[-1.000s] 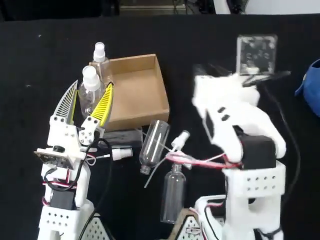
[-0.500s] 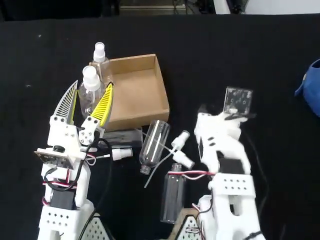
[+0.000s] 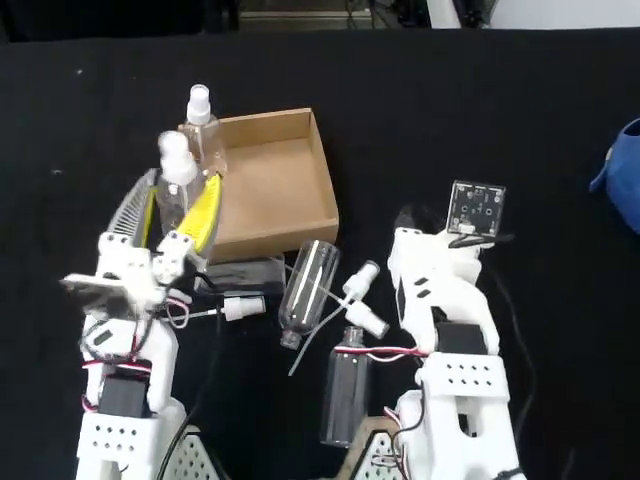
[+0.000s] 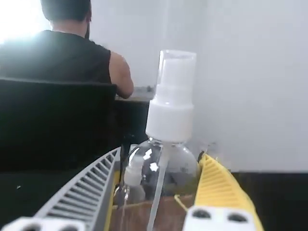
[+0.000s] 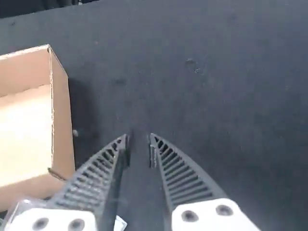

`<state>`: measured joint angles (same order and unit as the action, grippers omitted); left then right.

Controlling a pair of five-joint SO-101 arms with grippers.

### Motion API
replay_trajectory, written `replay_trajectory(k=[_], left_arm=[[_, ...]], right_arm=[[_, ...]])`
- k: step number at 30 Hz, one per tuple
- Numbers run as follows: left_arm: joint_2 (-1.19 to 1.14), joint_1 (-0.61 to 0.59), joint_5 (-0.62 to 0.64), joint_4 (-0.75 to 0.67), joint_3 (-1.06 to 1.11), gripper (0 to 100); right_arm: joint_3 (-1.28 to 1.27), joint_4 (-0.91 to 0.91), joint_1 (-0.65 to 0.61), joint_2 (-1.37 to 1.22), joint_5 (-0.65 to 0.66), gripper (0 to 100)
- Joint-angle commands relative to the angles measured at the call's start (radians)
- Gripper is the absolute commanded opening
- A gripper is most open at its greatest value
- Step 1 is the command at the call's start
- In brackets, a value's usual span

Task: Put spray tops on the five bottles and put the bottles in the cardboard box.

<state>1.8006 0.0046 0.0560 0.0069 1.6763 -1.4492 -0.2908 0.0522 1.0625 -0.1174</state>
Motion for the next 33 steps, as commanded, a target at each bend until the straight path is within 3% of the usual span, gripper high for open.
replay_trajectory(k=[1, 7, 15, 23, 33], left_arm=[[-0.023, -0.061, 0.175, -0.190, 0.024, 3], [-0.233, -0.065, 0.189, -0.393, -0.019, 3], [-0.709, -0.067, 0.189, -0.574, -0.228, 3], [-1.051, -0.059, 0.198, -0.961, -0.242, 3], [-1.398, -0.059, 0.199, -1.148, -0.387, 3]], right_arm=[[-0.005, 0.031, -0.017, 0.031, 0.003, 4.7], [-0.012, 0.031, -0.017, 0.028, 0.003, 4.7], [-0.012, 0.031, -0.015, 0.028, 0.003, 4.7], [-0.012, 0.032, -0.015, 0.031, 0.003, 4.7], [-0.010, 0.037, -0.015, 0.033, 0.003, 4.7]])
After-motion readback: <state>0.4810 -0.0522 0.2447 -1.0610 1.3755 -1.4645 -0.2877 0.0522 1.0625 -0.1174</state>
